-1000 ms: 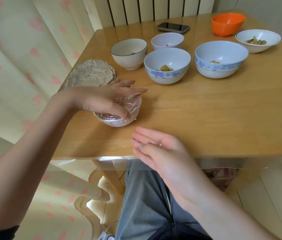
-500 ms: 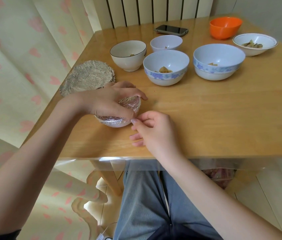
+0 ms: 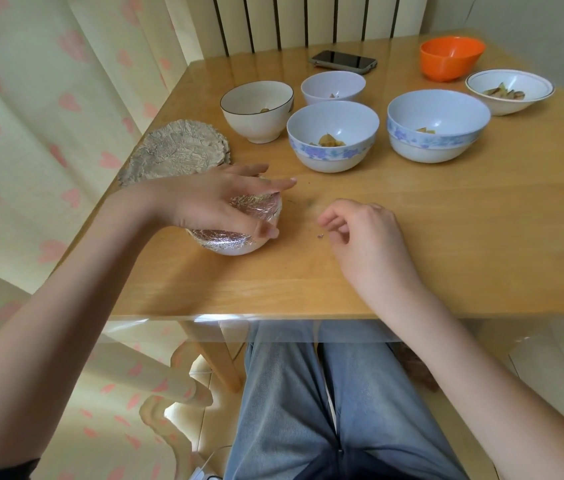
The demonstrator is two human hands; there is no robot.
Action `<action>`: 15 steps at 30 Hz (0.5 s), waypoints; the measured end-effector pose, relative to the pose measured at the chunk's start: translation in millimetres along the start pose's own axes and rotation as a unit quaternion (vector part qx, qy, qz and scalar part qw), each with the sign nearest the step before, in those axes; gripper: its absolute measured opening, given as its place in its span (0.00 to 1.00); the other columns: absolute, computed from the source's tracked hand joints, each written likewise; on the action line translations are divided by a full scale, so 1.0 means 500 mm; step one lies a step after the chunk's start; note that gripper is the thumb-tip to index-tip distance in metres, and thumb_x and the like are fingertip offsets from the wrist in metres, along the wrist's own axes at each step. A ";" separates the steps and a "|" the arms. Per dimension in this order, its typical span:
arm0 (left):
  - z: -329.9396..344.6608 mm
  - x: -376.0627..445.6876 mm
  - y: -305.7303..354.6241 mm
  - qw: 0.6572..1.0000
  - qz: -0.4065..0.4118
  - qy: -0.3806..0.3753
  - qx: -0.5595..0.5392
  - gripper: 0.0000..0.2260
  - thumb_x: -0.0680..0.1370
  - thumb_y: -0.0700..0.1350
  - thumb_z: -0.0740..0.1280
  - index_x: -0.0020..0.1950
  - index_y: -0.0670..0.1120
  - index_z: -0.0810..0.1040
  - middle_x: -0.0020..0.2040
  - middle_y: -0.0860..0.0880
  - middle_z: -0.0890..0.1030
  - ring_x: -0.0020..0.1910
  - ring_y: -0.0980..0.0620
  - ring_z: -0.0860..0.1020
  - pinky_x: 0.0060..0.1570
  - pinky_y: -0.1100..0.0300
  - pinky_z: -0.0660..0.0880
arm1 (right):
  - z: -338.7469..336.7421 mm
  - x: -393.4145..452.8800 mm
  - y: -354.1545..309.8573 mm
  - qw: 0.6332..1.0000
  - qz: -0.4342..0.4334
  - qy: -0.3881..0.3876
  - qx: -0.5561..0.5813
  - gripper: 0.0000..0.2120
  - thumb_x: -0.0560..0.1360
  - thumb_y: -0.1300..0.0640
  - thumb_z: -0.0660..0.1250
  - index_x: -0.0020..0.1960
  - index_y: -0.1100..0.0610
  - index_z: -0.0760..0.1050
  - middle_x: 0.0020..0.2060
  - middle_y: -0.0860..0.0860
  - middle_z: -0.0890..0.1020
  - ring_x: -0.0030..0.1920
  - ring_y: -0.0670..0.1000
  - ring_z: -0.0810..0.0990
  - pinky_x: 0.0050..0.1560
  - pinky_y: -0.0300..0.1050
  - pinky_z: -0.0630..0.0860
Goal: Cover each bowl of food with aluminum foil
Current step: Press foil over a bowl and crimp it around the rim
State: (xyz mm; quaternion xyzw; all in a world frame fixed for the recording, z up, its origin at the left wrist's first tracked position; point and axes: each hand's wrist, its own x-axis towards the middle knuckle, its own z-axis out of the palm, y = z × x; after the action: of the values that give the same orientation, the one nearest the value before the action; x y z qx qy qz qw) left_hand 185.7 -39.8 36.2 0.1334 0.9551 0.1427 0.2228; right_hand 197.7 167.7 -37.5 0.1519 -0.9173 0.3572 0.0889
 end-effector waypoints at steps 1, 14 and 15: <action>0.001 -0.001 -0.003 1.000 -0.004 -0.002 0.015 0.39 0.56 0.76 0.61 0.65 0.82 0.50 0.79 0.62 0.46 0.78 0.57 0.43 0.76 0.45 0.44 | -0.001 -0.002 0.000 1.000 -0.003 0.007 -0.008 0.16 0.74 0.71 0.61 0.53 0.55 0.80 0.46 0.51 0.83 0.52 0.53 0.77 0.52 0.40 0.71; 0.027 0.008 -0.010 0.997 0.030 0.056 0.045 0.38 0.55 0.64 0.63 0.66 0.75 0.61 0.68 0.62 0.61 0.67 0.51 0.59 0.66 0.57 0.60 | 0.067 -0.105 -0.109 0.917 0.064 -0.130 0.370 0.35 0.77 0.70 0.54 0.77 0.47 0.48 0.61 0.28 0.62 0.64 0.33 0.64 0.64 0.27 0.60; 0.028 0.008 -0.009 0.997 0.030 0.059 0.044 0.37 0.55 0.63 0.62 0.65 0.73 0.63 0.67 0.62 0.62 0.66 0.51 0.59 0.64 0.57 0.60 | 0.071 -0.106 -0.109 0.904 0.078 -0.142 0.397 0.37 0.76 0.72 0.53 0.77 0.47 0.44 0.65 0.30 0.59 0.69 0.36 0.61 0.69 0.33 0.58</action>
State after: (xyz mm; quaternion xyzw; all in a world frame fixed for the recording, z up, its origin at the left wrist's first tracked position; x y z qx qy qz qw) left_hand 187.8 -39.6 21.4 0.1632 0.9674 0.1153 0.1555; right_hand 264.0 116.8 -43.2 0.1517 -0.7115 0.6722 -0.1375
